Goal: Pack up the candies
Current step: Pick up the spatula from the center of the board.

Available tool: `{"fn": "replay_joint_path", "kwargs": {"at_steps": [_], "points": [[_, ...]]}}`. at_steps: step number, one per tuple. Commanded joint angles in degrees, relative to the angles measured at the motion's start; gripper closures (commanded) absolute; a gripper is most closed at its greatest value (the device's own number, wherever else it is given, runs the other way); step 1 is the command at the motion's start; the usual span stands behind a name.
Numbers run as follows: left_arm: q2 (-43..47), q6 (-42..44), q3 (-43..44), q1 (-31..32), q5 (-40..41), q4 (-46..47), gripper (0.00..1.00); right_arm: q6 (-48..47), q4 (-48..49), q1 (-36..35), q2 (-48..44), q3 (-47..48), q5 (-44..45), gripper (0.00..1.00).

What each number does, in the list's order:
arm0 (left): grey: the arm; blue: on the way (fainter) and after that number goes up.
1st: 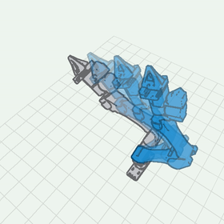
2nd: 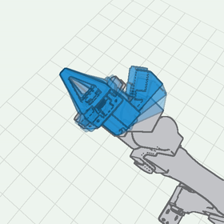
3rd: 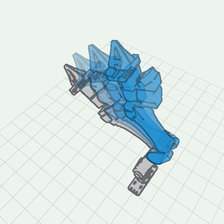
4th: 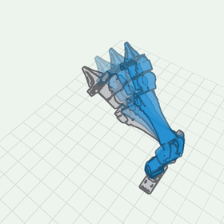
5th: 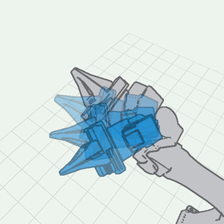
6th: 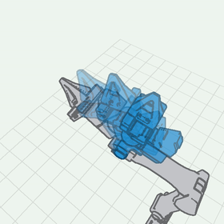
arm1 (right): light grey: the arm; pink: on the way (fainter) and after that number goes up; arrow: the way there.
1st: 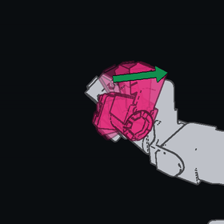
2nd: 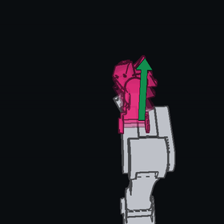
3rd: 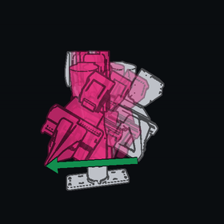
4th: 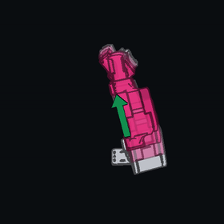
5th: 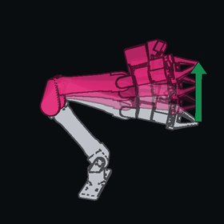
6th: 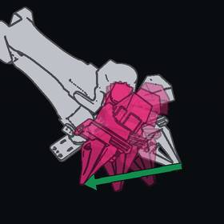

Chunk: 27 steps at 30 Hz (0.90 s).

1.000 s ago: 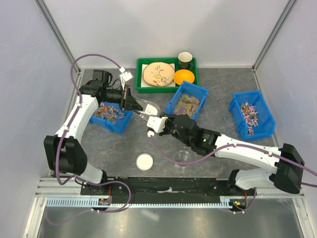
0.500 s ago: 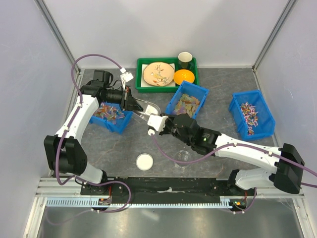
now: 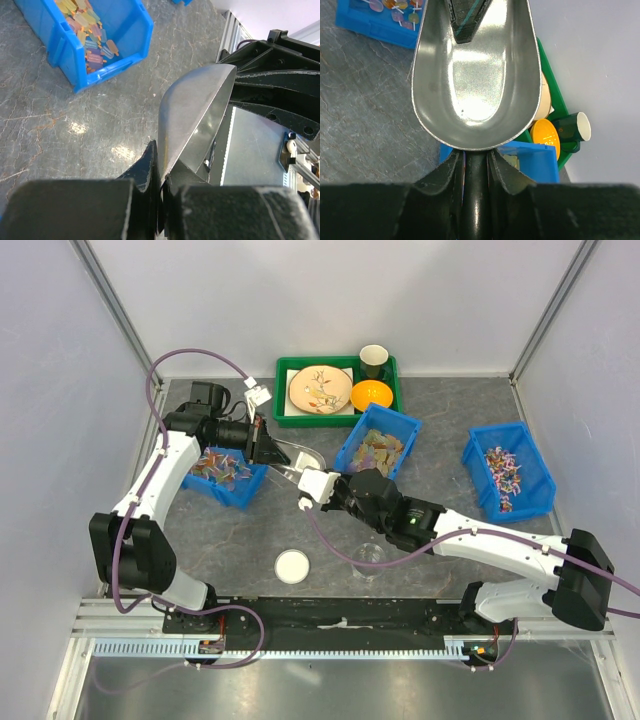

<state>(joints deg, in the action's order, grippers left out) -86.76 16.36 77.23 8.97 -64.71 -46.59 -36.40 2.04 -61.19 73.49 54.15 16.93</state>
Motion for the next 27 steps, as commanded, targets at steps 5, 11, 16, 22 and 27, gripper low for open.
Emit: {"fn": "replay_joint_path", "kwargs": {"at_steps": [5, 11, 16, 22, 27], "points": [[2.1, 2.0, 1.8, 1.0, -1.3, -1.6, 0.90, -1.9, 6.0, 0.5, -2.8, 0.2, -1.3, 1.00], [3.3, 0.2, 3.6, -3.0, 1.7, -0.3, 0.50, -1.9, 2.7, 2.4, -5.2, -0.4, -3.0, 1.00], [4.6, 0.2, 4.3, -6.8, 4.0, -0.2, 0.35, -1.0, 0.3, 4.1, -7.5, -1.4, -4.5, 1.00], [7.0, -2.5, 3.6, -8.5, 17.4, 2.8, 0.32, -1.7, -6.2, 5.5, -9.1, -1.4, -7.7, 1.00], [10.6, -5.9, 1.0, -8.8, 36.4, 10.4, 0.22, -1.3, -13.9, 6.1, -7.1, 0.9, -9.5, 1.00]]}}
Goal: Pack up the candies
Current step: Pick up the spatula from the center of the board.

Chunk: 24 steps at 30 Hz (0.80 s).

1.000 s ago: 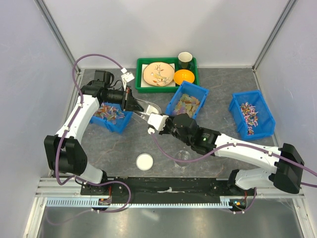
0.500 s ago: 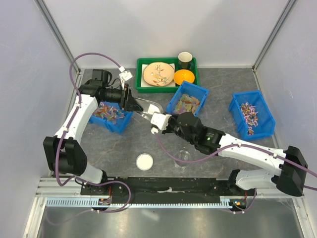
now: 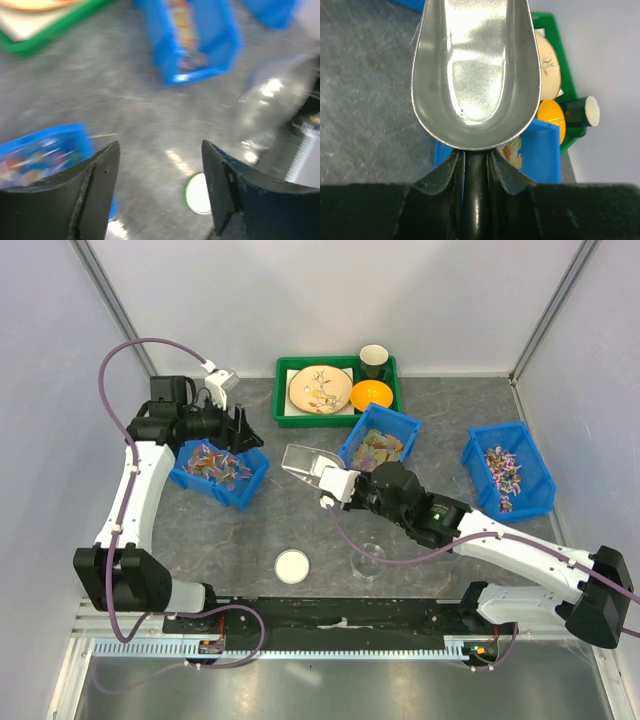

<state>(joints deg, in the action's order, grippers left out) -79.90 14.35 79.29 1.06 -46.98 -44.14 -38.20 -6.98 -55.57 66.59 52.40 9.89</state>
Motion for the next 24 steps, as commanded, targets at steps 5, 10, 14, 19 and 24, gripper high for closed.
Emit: {"fn": "replay_joint_path", "kwargs": {"at_steps": [5, 10, 14, 19, 24], "points": [[3.8, -3.6, -2.9, -0.9, 33.9, 10.9, 0.12, 1.5, -7.9, 0.6, 1.7, 3.1, -2.2, 1.00], [-0.3, -1.2, -2.5, -4.0, 43.9, 10.9, 0.08, 2.3, -7.7, 1.1, 1.5, 2.0, -2.9, 1.00], [-6.1, 0.8, -1.8, -4.6, 49.5, 10.9, 0.07, 3.3, -7.6, 1.3, 1.3, 1.4, -4.0, 1.00], [-9.4, 0.8, 0.1, -5.5, 50.8, 10.2, 0.09, 3.3, -7.7, 1.3, 1.8, 0.2, -4.9, 1.00], [-9.7, 0.1, 0.8, -5.5, 49.6, 8.8, 0.11, 3.1, -7.6, 1.3, 2.0, 0.0, -5.1, 1.00]]}}
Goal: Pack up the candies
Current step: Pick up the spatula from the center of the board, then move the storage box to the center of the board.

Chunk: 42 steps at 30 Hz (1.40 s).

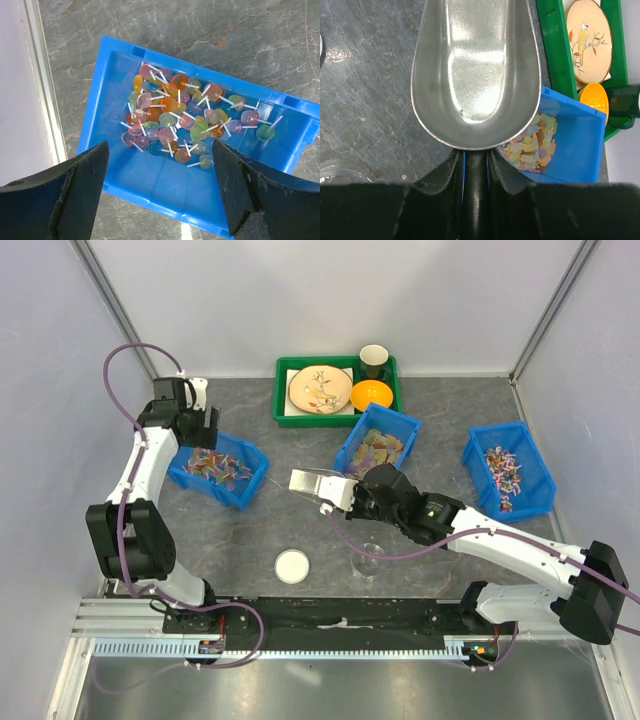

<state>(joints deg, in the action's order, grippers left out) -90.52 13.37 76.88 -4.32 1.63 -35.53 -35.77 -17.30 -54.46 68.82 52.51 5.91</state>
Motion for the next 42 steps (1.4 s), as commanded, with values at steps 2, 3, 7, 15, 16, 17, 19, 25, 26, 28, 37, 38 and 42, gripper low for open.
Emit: {"fn": "replay_joint_path", "kwargs": {"at_steps": [2, 3, 7, 15, 16, 17, 19, 25, 26, 28, 37, 38, 42], "points": [[1.0, 1.5, 3.0, -0.2, 2.1, 0.3, 0.11, 0.7, 2.7, 0.2, -0.4, -0.1, -1.3, 1.00], [0.8, 1.7, 3.1, -0.1, 2.8, 0.0, 0.13, 0.6, 2.7, 0.2, -0.3, -0.2, -1.5, 1.00], [0.6, 0.0, 3.0, -0.2, 4.5, -0.1, 0.22, 0.7, 2.7, 0.2, -0.1, -0.4, -1.9, 1.00], [-3.0, -8.6, 5.6, 0.0, 5.2, -3.3, 0.27, 1.1, 2.8, 0.2, 0.2, -1.0, -3.2, 1.00], [-3.1, -9.1, 5.6, 0.2, 5.2, -3.3, 0.24, 1.0, 2.8, 0.2, 0.0, -1.0, -3.2, 1.00], [-3.2, -9.3, 5.5, 0.2, 5.4, -3.3, 0.18, 0.9, 2.8, 0.2, 0.1, -1.1, -3.1, 1.00], [-3.4, -9.6, 5.7, 0.4, 5.3, -3.3, 0.18, 0.8, 2.9, 0.2, -0.1, -1.2, -3.0, 1.00], [-1.4, -7.6, 4.1, 1.4, 3.2, -3.5, 0.20, 0.6, 3.0, 0.2, -0.1, -1.4, -2.7, 1.00], [-0.7, -7.1, 3.5, 1.9, 2.6, -3.1, 0.20, 0.6, 3.1, 0.2, 0.0, -1.4, -2.8, 1.00], [1.2, -6.4, 1.9, 2.5, 2.6, -2.0, 0.20, 0.5, 3.1, 0.2, 0.4, -1.4, -2.8, 1.00], [4.5, 2.8, -2.3, 12.9, 1.8, -3.7, 0.20, 0.3, 3.3, 0.1, 0.6, -1.4, -1.7, 1.00], [4.0, 3.4, -3.1, 14.7, 2.1, -4.5, 0.20, 0.3, 3.3, 0.2, 0.6, -1.4, -1.5, 1.00], [2.1, 4.2, -5.2, 16.2, 1.3, -6.7, 0.20, 0.1, 3.5, 0.2, -0.1, -1.4, -0.6, 1.00]]}}
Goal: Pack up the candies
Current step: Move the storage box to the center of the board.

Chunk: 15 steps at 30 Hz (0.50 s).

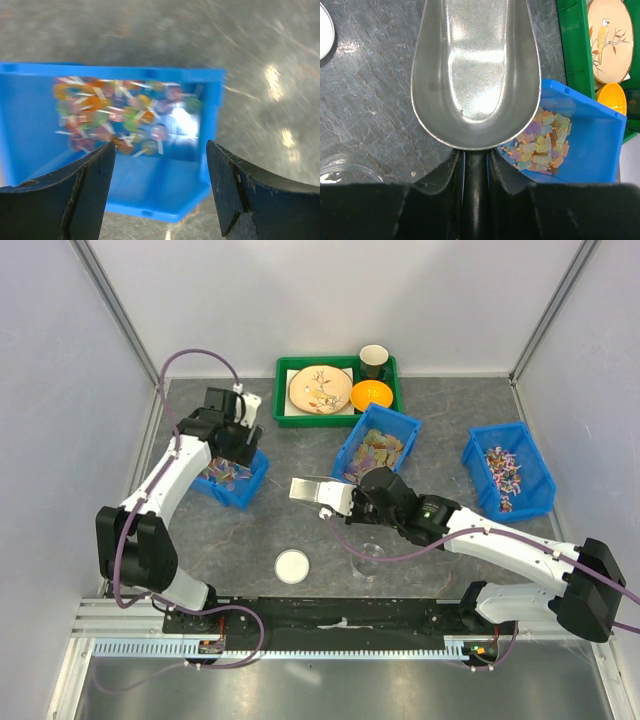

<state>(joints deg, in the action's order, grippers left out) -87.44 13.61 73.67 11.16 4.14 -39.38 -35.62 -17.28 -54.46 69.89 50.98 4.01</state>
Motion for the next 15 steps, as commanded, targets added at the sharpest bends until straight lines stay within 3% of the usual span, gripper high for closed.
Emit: {"fn": "replay_joint_path", "kwargs": {"at_steps": [1, 15], "points": [[-1.3, 4.0, -2.4, 0.7, -1.4, -3.2, 0.20, -0.1, 3.7, 0.4, -1.9, 0.1, 1.6, 1.00], [-8.4, 3.5, -6.7, 5.5, -10.7, -5.4, 0.22, -1.3, 5.1, 2.0, -10.8, -0.1, 4.4, 1.00]]}}
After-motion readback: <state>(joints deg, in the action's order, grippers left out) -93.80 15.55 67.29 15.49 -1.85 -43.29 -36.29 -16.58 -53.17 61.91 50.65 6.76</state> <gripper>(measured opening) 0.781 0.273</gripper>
